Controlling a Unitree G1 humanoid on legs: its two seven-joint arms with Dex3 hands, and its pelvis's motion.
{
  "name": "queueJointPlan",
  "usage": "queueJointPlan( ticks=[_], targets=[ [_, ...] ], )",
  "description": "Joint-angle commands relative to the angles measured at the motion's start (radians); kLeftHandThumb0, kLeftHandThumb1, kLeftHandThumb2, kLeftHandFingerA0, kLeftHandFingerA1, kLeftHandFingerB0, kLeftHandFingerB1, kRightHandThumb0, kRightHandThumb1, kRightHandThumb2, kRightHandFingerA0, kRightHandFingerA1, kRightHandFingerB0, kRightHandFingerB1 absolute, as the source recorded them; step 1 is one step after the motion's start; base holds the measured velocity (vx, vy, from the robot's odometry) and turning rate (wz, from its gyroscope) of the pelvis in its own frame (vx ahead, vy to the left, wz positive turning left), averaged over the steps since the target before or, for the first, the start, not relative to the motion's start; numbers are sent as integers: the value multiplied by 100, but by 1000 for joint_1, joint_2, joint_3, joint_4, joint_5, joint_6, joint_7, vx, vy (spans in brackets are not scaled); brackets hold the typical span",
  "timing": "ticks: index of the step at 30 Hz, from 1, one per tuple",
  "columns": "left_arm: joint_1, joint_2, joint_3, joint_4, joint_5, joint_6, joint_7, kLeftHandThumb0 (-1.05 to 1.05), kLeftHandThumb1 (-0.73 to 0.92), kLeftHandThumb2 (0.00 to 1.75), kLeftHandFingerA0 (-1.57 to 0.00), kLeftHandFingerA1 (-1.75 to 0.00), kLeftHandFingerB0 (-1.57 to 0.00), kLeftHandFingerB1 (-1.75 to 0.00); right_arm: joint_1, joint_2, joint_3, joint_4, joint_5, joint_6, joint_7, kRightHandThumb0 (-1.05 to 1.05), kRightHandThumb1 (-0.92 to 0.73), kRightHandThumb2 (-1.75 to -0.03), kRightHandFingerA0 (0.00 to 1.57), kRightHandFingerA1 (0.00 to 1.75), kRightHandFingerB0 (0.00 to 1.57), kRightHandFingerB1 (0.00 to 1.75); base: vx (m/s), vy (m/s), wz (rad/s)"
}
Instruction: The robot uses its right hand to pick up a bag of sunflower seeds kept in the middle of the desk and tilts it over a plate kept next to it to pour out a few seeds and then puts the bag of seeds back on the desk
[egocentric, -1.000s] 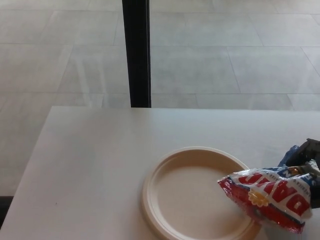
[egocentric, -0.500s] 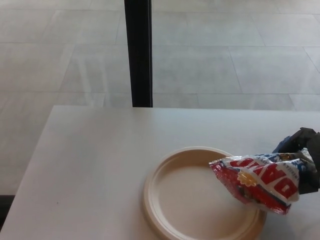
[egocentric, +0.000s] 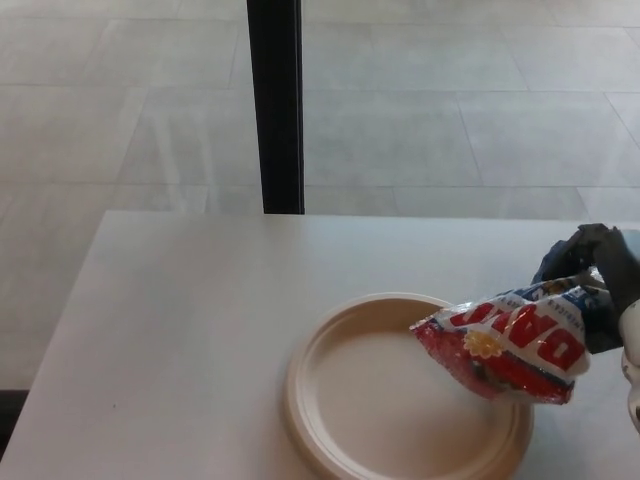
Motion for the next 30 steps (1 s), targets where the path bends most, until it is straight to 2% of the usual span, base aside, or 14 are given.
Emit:
queueJointPlan(
  ticks=[1,3,8,11,13,15,25,30],
  targets=[
    [0,24,-3,7,9,-24,-16,-35,61,119,-16,-61,-9,-56,-69,-29,29,19,-73,10,-24,-33,-64,-88,92,175,73,161,0,0,0],
    [-2,22,-2,8,8,-23,-16,-36,59,117,-14,-60,-9,-55,-79,-26,27,25,-67,0,-31,-30,-62,-87,93,175,68,171,0,0,0],
    [3,23,-12,0,20,-32,-8,-35,61,119,-16,-61,-10,-56,-84,-27,26,32,-68,-42,-49,-30,-58,-89,94,175,67,174,0,0,0],
    [4,28,-14,-7,19,-25,-7,-35,61,119,-15,-61,-9,-56,-93,-22,26,29,-72,-41,-50,-34,-55,-94,91,175,63,172,0,0,0],
    [2,31,-19,-6,27,-21,8,-35,61,119,-15,-61,-9,-55,-98,-19,30,31,-78,-37,-50,-34,-60,-88,91,175,64,169,0,0,0],
    [6,30,-12,-13,18,-15,0,-35,61,119,-15,-61,-9,-55,-97,-17,28,27,-76,-33,-47,-34,-59,-90,91,175,64,168,0,0,0],
    [1,34,-6,10,13,-22,-6,-35,60,118,-15,-61,-9,-56,-119,-4,47,41,-96,-48,-77,-29,-52,-94,93,175,69,175,0,0,0],
    [3,31,-3,0,13,-13,-11,-35,60,118,-15,-61,-9,-56,-157,5,61,65,-110,-42,-74,-32,-58,-91,95,175,71,170,0,0,0]
  ],
)
